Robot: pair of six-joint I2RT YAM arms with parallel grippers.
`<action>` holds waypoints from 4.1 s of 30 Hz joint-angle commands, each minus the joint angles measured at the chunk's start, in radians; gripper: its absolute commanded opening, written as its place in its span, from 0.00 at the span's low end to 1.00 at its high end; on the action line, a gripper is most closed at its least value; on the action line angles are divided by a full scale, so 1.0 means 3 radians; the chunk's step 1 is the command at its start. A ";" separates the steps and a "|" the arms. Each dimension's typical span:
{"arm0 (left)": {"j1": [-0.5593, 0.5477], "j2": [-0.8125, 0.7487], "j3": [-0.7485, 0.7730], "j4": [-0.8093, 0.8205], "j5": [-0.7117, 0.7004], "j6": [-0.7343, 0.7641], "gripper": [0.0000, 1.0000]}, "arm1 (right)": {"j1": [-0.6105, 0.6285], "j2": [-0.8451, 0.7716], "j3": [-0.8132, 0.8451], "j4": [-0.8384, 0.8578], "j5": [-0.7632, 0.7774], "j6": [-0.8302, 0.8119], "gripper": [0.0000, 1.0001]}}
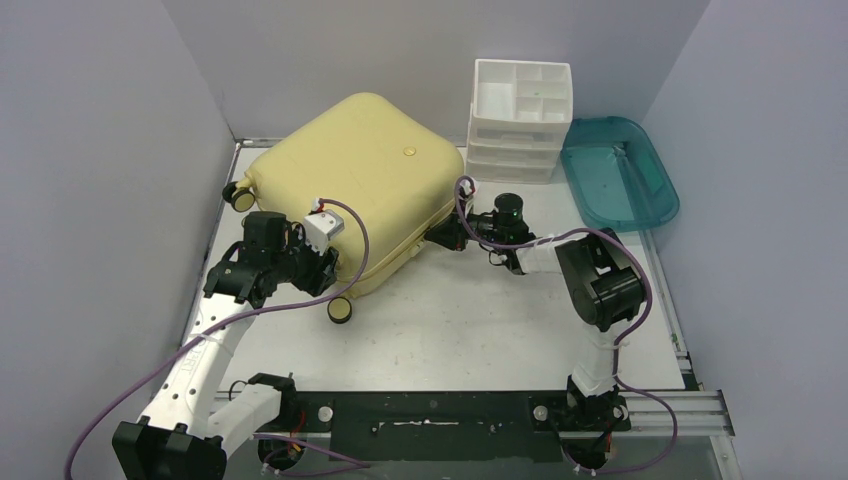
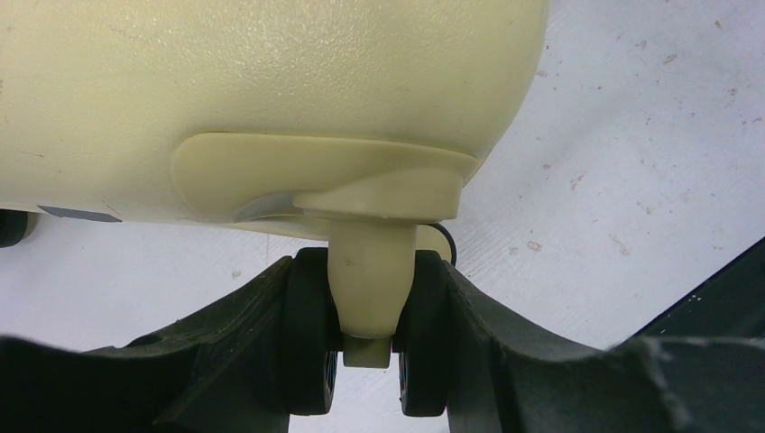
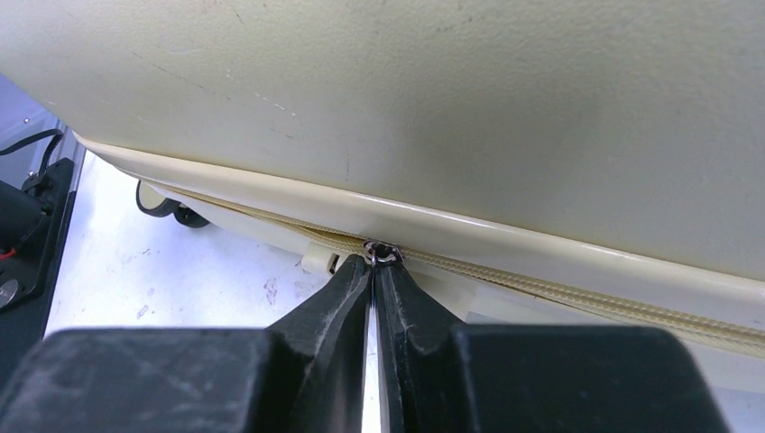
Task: Open, take out, and arrange the luggage
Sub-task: Unzip the luggage at the center of the board.
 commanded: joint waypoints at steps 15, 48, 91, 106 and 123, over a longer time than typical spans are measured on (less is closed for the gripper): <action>0.0063 -0.0086 0.0145 0.0103 -0.0395 -0.0106 0.00 | -0.0251 -0.0097 0.0257 -0.0632 0.0356 -0.0417 0.00; 0.0877 -0.0600 -0.0075 -0.0086 -0.1813 0.0416 0.00 | 0.0242 -0.0715 0.0452 -0.1829 0.1722 -0.1280 0.00; 0.1352 -0.0534 0.1268 -0.0711 -0.0214 0.0356 0.97 | -0.0119 0.0049 0.1408 -0.2249 0.1375 -0.1282 0.00; 0.1083 -0.0052 0.1268 -0.0282 0.0824 0.0399 0.97 | -0.0302 -0.1232 0.0009 -0.2691 0.1123 -0.1624 0.00; -0.2083 0.0961 0.1354 -0.0754 0.0016 0.1123 0.97 | -0.0695 -0.1191 -0.0003 -0.2853 0.0234 -0.1808 0.00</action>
